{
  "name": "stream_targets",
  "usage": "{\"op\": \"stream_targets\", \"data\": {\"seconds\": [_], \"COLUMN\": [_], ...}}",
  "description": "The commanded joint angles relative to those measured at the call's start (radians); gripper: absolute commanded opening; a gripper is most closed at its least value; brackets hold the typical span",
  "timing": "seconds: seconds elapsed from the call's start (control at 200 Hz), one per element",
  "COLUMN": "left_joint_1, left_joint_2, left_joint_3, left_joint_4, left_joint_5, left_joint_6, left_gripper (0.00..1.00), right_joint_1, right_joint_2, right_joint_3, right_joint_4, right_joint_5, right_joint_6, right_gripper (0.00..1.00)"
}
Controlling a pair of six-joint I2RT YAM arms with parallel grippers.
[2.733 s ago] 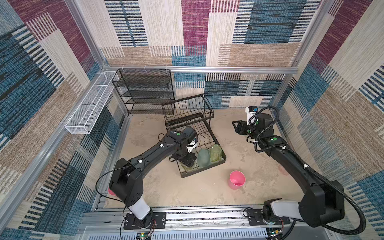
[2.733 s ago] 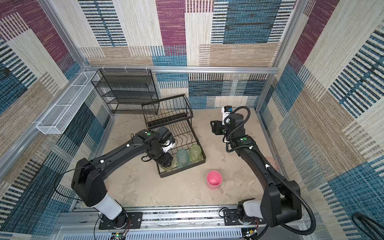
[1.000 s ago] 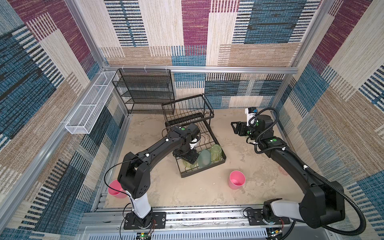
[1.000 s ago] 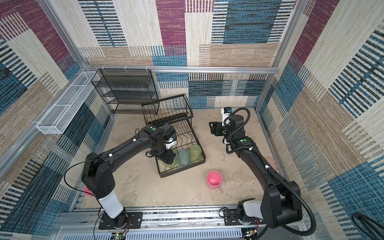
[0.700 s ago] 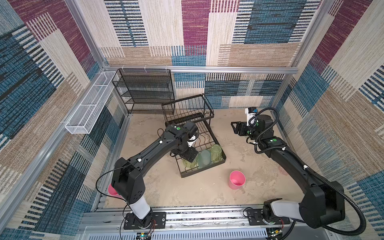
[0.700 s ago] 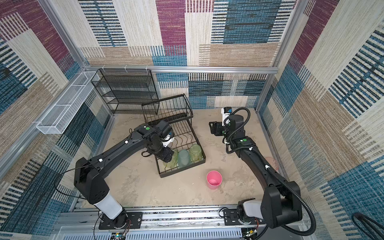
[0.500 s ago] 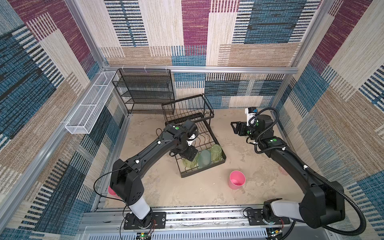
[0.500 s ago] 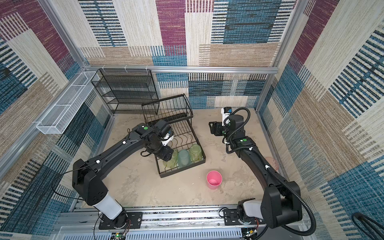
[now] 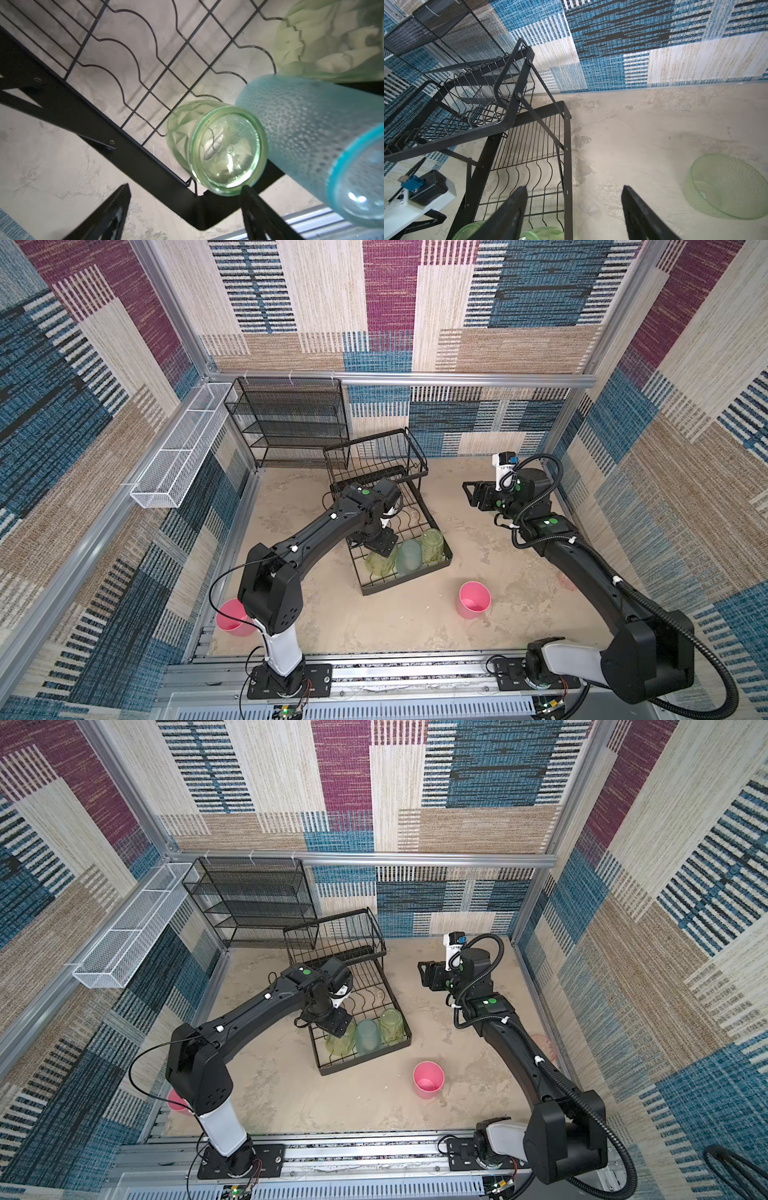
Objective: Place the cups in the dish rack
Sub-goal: 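Lower the green cup beside the teal cup and open the left gripper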
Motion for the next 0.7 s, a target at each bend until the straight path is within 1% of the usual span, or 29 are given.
{"op": "stream_targets", "data": {"seconds": [0.0, 0.21, 0.396, 0.696], "left_joint_1": [0.000, 0.006, 0.016, 0.056], "left_joint_2": [-0.008, -0.027, -0.078, -0.143], "left_joint_3": [-0.014, -0.048, -0.097, -0.164], "left_joint_4": [0.000, 0.000, 0.000, -0.008], "left_joint_5": [-0.046, -0.066, -0.072, -0.079], "left_joint_6": [-0.018, -0.020, -0.024, -0.020], "left_gripper": [0.86, 0.86, 0.86, 0.86], "right_joint_1": [0.001, 0.003, 0.002, 0.005], "right_joint_2": [-0.007, -0.004, 0.000, 0.011], "right_joint_3": [0.002, 0.002, 0.005, 0.014], "right_joint_4": [0.019, 0.020, 0.023, 0.023], "right_joint_5": [-0.008, -0.013, -0.021, -0.023], "right_joint_6": [0.013, 0.012, 0.014, 0.013], "right_gripper": [0.75, 0.75, 0.75, 0.75]}}
